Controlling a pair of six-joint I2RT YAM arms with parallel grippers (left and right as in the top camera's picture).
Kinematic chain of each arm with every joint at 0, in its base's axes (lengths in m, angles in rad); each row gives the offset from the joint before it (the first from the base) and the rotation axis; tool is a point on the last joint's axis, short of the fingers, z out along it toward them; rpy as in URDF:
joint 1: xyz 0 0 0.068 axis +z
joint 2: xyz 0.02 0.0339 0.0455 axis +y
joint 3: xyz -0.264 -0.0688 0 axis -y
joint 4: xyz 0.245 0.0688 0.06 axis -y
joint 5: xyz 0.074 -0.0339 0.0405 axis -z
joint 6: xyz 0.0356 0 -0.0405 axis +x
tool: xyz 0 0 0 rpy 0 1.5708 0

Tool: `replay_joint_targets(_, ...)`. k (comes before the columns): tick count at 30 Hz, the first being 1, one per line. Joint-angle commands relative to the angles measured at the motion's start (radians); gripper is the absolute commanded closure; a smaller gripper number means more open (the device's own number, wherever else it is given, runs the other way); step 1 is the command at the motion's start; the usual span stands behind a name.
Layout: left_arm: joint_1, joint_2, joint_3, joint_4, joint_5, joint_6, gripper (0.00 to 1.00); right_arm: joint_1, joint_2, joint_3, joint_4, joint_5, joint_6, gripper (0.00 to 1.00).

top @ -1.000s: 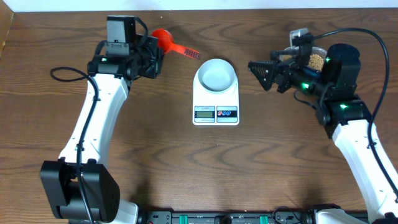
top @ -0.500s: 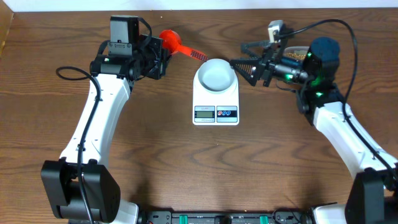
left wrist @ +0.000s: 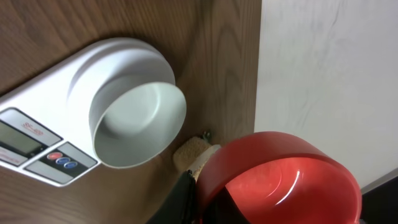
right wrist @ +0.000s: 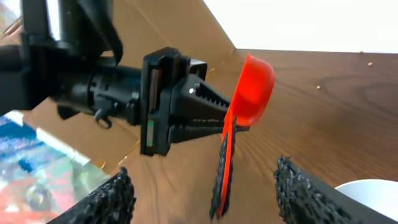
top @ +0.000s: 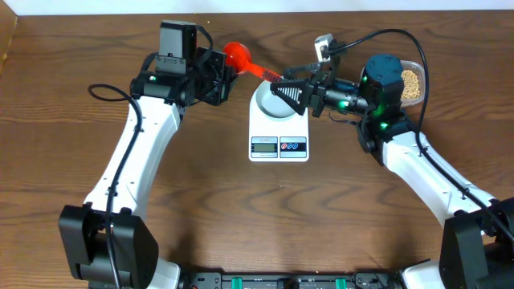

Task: Scoop item into bowl and weigh 50g on scale
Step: 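Move the right gripper to the scoop handle above the scale, then grasp the scoop handle with the right gripper, release with left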

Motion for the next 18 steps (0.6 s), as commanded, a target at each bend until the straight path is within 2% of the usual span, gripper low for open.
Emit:
replay_joint_targets(1,-0.023,0.012,-0.002,-0.001,0.013,-0.003,0.93,0.019,-0.003,0.013,-0.002,0.070,0.010,0.32)
replay_joint_targets(6,-0.056,0.012,-0.002,-0.002,0.013,-0.003,0.92,0.026,-0.003,0.013,-0.013,0.080,0.010,0.41)
replay_joint_targets(11,-0.086,0.012,-0.002,-0.001,0.013,-0.003,0.92,0.026,-0.003,0.013,-0.013,0.080,0.010,0.53)
replay_joint_targets(13,-0.092,0.012,-0.002,-0.001,0.013,-0.003,0.93,0.026,-0.003,0.013,-0.021,0.080,0.010,0.62)
replay_joint_targets(18,-0.093,0.012,-0.002,-0.002,0.013,-0.003,0.92,0.026,-0.003,0.013,-0.058,0.080,0.010,0.74)
